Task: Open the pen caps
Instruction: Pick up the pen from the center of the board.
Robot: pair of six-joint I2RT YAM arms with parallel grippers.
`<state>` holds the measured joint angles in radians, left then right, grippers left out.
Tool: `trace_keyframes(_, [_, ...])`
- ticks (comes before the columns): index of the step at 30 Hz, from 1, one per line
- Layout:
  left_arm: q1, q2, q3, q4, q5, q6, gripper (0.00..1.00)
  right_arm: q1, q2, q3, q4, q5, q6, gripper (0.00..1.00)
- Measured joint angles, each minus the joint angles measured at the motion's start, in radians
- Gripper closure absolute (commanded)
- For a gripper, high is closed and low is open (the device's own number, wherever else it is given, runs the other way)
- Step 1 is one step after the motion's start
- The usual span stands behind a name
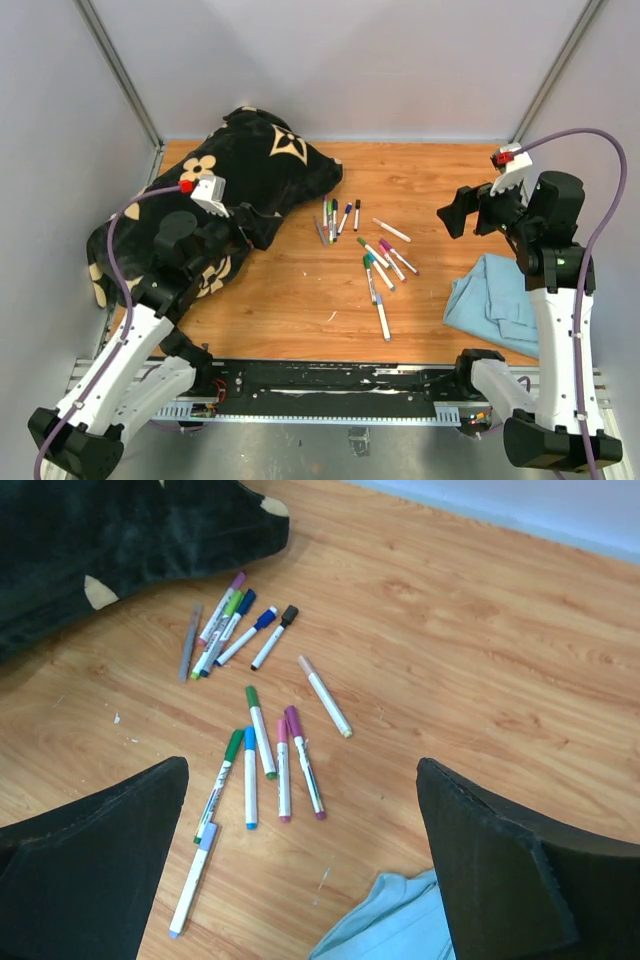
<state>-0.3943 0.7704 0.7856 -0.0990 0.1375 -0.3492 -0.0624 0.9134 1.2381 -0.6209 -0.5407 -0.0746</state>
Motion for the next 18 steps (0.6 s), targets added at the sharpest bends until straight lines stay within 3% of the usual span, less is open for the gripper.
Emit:
trace_keyframes(12, [-0.045, -0.169, -0.314, 0.161, 0.068, -0.116, 0.01, -0.043, -0.031, -0.18, 0.076, 0.013, 0.069, 0.02])
trace_keyframes(18, [-0.055, -0.19, -0.425, 0.257, 0.101, -0.199, 0.01, -0.051, -0.031, -0.256, 0.127, -0.079, 0.016, 0.02])
